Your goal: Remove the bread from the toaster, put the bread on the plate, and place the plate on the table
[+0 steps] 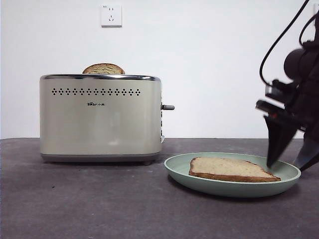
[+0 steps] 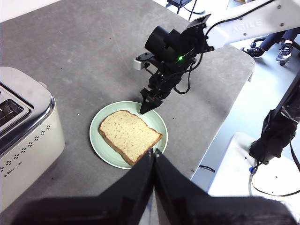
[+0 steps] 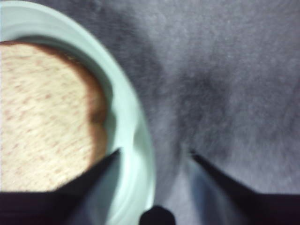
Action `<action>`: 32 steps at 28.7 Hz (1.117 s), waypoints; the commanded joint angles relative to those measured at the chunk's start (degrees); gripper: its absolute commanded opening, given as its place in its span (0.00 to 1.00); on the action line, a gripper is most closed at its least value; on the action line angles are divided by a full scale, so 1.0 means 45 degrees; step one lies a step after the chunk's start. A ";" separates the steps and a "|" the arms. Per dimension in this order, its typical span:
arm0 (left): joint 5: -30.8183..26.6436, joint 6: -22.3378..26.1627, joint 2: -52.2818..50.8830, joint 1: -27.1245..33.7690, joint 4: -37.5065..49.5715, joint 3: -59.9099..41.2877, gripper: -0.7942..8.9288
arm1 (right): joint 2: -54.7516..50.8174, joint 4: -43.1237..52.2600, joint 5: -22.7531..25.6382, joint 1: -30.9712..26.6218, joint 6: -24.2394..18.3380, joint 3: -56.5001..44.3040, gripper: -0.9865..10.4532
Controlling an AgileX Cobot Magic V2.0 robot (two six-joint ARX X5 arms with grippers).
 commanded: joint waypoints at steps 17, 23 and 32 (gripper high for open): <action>-0.0962 0.0369 -0.0019 0.0010 -0.0340 -0.0044 0.07 | -1.1812 -0.5829 -0.1297 0.3045 -0.0044 -0.0121 0.26; -0.0962 0.0364 -0.0019 0.0010 -0.0495 -0.0044 0.07 | -1.2905 -0.6688 -0.1399 0.3857 -0.0058 -0.0121 0.07; -0.0952 0.0364 -0.0019 0.0010 -0.0505 -0.0044 0.07 | -1.2803 -0.7004 -0.1399 0.4046 -0.0058 -0.0121 0.07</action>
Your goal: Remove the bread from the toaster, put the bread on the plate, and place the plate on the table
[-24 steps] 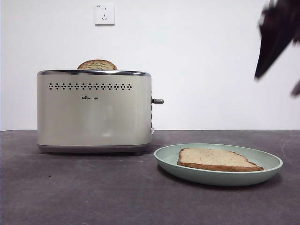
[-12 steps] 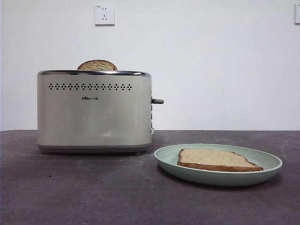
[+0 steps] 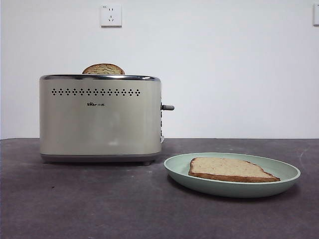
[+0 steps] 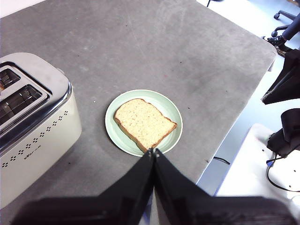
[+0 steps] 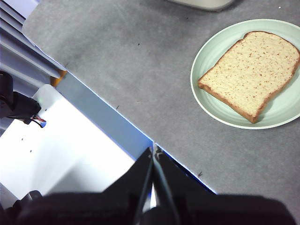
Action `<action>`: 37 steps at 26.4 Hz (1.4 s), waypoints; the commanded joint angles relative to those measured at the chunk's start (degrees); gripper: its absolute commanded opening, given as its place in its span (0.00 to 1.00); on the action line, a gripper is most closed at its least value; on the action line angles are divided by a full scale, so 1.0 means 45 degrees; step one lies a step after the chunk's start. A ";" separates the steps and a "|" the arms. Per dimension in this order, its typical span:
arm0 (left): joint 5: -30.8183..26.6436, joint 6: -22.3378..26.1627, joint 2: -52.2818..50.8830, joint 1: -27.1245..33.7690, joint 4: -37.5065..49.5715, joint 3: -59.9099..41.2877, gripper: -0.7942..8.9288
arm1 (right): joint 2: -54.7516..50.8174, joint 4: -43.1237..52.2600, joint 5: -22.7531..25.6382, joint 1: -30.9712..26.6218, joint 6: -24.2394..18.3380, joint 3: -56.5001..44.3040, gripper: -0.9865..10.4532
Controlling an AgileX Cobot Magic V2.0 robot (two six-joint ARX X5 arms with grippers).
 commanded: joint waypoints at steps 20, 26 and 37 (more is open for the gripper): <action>-0.0015 0.0151 -0.0015 0.0010 0.0010 -0.0044 0.07 | -0.0015 0.0019 0.0083 0.0024 0.0068 -0.0107 0.09; -0.0015 0.0151 -0.0015 0.0010 0.0015 -0.0044 0.07 | -0.0015 0.0019 0.0083 0.0024 0.0068 -0.0107 0.09; -0.1049 0.0622 -0.0019 0.0044 0.1715 -0.0044 0.07 | -0.0015 0.0019 0.0083 0.0024 0.0068 -0.0107 0.09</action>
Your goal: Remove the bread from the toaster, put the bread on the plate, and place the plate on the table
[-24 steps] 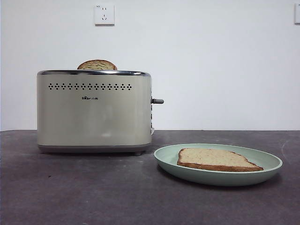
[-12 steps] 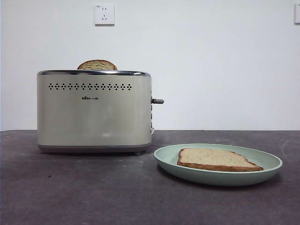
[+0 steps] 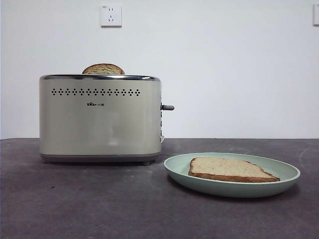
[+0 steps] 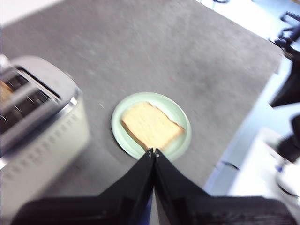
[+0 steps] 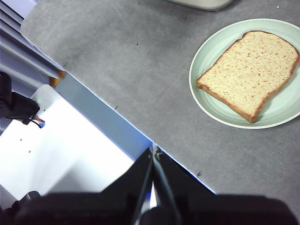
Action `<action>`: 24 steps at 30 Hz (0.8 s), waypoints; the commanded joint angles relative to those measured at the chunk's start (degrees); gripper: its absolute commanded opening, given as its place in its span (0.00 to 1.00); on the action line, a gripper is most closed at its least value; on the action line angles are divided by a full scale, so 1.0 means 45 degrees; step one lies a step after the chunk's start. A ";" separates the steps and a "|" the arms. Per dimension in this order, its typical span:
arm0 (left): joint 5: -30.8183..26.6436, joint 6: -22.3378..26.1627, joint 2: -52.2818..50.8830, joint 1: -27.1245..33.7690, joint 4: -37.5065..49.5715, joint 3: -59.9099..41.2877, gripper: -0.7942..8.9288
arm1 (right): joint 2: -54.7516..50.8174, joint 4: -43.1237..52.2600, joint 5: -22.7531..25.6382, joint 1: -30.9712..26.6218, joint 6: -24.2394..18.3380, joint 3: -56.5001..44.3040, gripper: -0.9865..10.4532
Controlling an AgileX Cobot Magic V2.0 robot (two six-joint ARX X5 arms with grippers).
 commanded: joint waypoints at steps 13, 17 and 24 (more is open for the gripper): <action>-0.0661 0.3434 -0.1506 0.4721 0.5858 -0.0073 0.08 | -0.0024 0.0019 0.0034 0.0029 0.0068 -0.0107 0.09; -0.0714 0.4090 -0.2521 0.6271 0.6139 -0.0573 0.08 | -0.0024 0.0019 0.0034 0.0029 0.0068 -0.0107 0.09; -0.1331 0.4396 -0.5037 0.7674 0.8422 -0.4075 0.08 | -0.0024 0.0019 0.0034 0.0029 0.0068 -0.0107 0.09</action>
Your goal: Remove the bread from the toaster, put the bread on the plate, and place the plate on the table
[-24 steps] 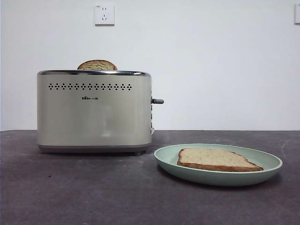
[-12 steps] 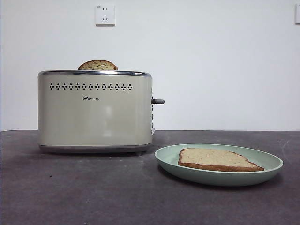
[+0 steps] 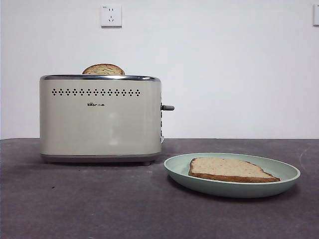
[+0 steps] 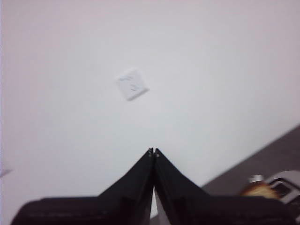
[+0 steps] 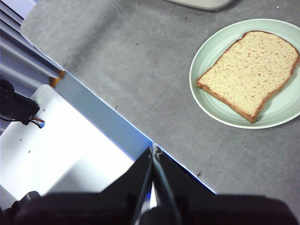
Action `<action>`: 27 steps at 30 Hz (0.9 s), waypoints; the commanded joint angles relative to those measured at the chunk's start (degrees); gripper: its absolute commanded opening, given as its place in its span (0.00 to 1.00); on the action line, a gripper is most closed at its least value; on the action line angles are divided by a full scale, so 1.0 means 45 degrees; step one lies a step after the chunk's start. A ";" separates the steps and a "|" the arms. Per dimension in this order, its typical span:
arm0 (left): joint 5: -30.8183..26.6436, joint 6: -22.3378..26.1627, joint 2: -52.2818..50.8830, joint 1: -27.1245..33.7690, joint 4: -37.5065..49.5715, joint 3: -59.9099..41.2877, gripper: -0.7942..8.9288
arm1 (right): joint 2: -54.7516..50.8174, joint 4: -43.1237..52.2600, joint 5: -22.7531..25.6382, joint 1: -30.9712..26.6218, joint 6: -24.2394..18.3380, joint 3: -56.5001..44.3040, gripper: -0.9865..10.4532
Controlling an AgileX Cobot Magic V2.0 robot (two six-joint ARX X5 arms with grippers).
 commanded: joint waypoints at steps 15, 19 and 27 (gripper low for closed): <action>-0.0389 -0.1569 -0.5989 0.0772 0.4284 -1.1322 0.08 | -0.0024 0.0015 0.0034 0.0029 0.0068 -0.0107 0.09; -0.0398 -0.2064 -0.6985 0.0772 0.5042 -1.3318 0.08 | -0.0024 0.0019 0.0034 0.0029 0.0068 -0.0107 0.09; -0.0471 -0.2788 -0.8553 0.0772 0.5702 -1.6451 0.08 | -0.0024 0.0019 0.0034 0.0029 0.0068 -0.0107 0.09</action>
